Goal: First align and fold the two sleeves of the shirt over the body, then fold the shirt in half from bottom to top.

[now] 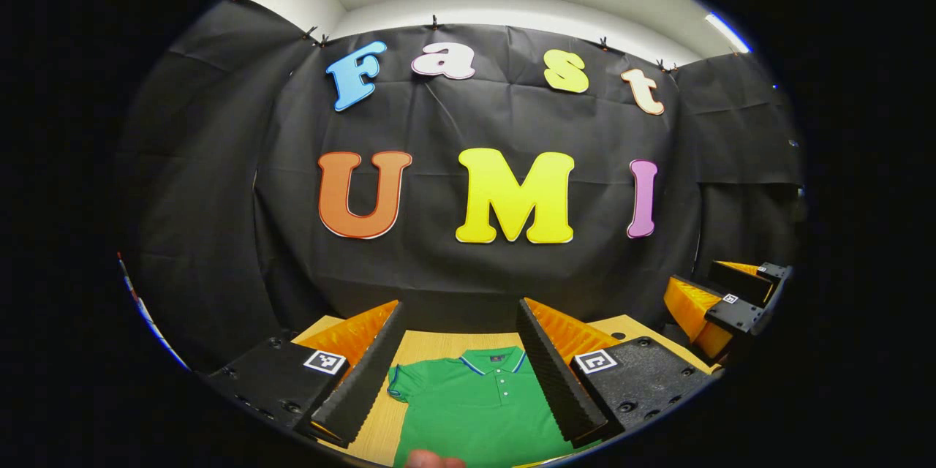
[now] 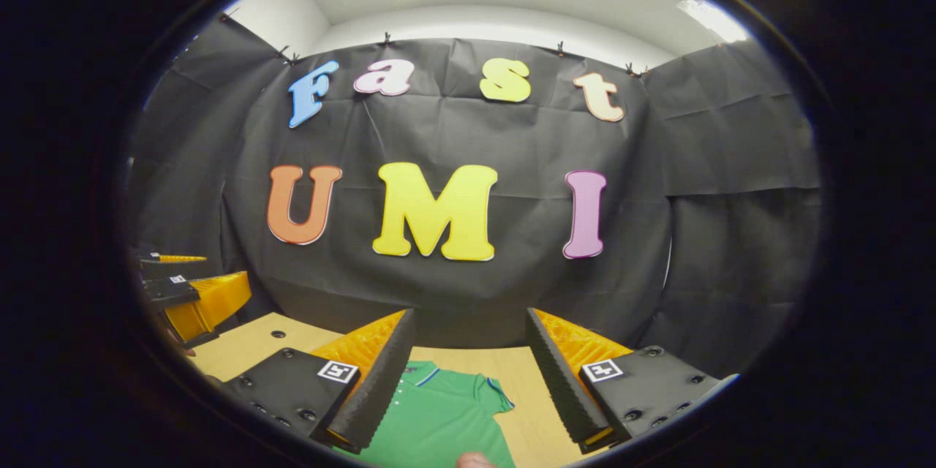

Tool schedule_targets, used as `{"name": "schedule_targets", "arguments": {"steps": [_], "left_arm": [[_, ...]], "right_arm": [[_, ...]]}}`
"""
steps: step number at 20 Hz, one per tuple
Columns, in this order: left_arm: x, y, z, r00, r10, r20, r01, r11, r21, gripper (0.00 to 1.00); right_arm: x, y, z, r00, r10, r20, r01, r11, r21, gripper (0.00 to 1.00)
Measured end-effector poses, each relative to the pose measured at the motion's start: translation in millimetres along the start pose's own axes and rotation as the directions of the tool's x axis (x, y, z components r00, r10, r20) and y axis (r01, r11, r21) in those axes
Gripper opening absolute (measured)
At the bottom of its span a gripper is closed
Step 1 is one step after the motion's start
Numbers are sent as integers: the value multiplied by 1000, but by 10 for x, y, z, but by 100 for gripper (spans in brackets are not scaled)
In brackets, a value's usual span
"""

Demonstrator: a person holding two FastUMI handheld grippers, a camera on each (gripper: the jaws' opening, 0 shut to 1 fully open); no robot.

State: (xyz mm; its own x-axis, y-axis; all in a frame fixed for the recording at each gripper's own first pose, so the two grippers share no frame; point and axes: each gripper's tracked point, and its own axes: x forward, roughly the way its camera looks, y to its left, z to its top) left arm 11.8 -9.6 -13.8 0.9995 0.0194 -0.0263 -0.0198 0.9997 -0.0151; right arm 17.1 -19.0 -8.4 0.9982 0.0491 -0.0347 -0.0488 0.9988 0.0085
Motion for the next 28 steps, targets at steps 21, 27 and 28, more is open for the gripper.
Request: {"name": "schedule_targets", "arguments": {"steps": [21,27,28], "left_arm": [[275,-294,-326,997,11,-79,-10,1000,17,98],[366,-275,-512,991,52,-123,-49,998,24,98],[380,-277,-551,989,59,-134,-56,998,25,98]], "right_arm": [[1261,-719,-1786,902,138,-410,-145,989,14,94],[1821,-879,-2632,805,159,-571,-115,987,114,96],[1913,-892,-2790,786,160,-597,-113,987,116,95]]}}
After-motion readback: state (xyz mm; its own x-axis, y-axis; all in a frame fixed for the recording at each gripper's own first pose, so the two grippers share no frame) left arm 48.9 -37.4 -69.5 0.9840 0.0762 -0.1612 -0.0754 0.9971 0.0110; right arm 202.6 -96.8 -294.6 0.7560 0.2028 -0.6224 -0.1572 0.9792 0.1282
